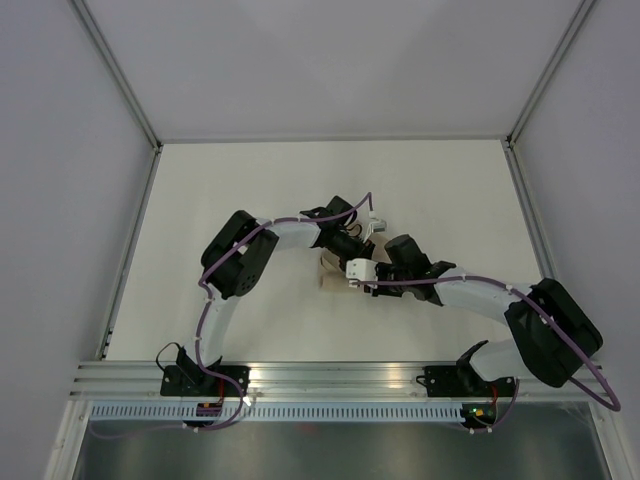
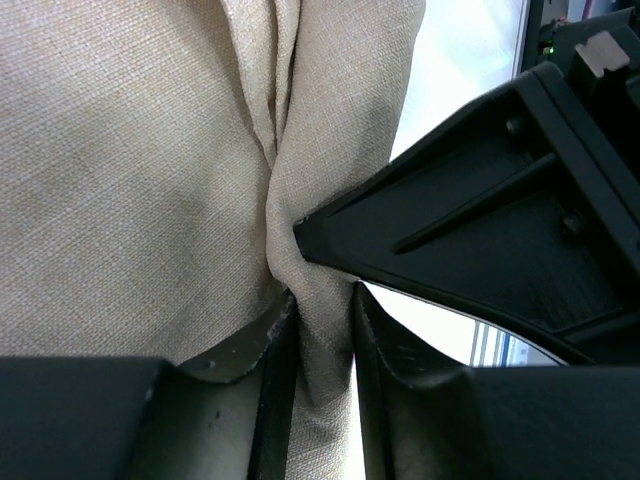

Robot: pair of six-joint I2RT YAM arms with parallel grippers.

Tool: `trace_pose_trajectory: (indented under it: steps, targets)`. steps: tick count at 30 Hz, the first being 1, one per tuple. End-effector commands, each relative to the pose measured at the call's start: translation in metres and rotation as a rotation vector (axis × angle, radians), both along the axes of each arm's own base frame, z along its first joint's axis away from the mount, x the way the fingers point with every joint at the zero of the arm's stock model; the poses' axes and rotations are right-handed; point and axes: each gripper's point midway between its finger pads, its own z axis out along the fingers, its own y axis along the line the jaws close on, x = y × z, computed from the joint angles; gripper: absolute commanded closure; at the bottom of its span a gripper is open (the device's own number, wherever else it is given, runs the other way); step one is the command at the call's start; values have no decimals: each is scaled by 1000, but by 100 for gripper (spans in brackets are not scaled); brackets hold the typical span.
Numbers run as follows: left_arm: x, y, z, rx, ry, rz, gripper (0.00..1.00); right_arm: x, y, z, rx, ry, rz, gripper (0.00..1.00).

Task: Fold the napkin, place the utensils inside, and roll it up
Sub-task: Roll the napkin with the utensil

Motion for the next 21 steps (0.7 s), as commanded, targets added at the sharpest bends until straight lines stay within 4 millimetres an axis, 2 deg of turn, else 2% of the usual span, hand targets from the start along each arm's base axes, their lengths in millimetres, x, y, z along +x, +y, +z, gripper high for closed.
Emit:
trace_pose_trajectory:
  steps: [1,5,6,8,11,12,14,15,17,18,20,21]
  targets:
    - [-16,34,-49,211,71,56,65,-9,0,-8,21,115,5,80]
    - [3,31,-29,154,57,131,61,-8,-3,-10,29,200,7,87]
    - [8,30,-22,131,51,145,54,-8,-4,-11,29,212,14,88]
    - [22,28,-2,71,17,193,54,-8,-7,-10,44,259,12,89]
    - [41,33,17,38,-10,269,54,-12,-10,-14,47,315,23,89]
    - [52,32,32,6,-63,301,54,-12,-10,-15,44,323,26,89]
    - [61,38,45,-22,-83,355,54,-15,-12,-20,29,354,36,89]
    - [72,39,64,-53,-144,392,54,-16,-13,-22,25,363,39,89]
    - [82,45,72,-59,-200,456,54,-18,-13,-25,19,397,48,89]
    - [87,46,94,-98,-257,481,54,-21,-13,-28,13,418,52,90]
    - [90,55,99,-92,-307,540,54,-21,-12,-27,9,447,69,90]
    - [94,57,121,-137,-365,571,54,-23,-12,-31,-1,469,74,90]
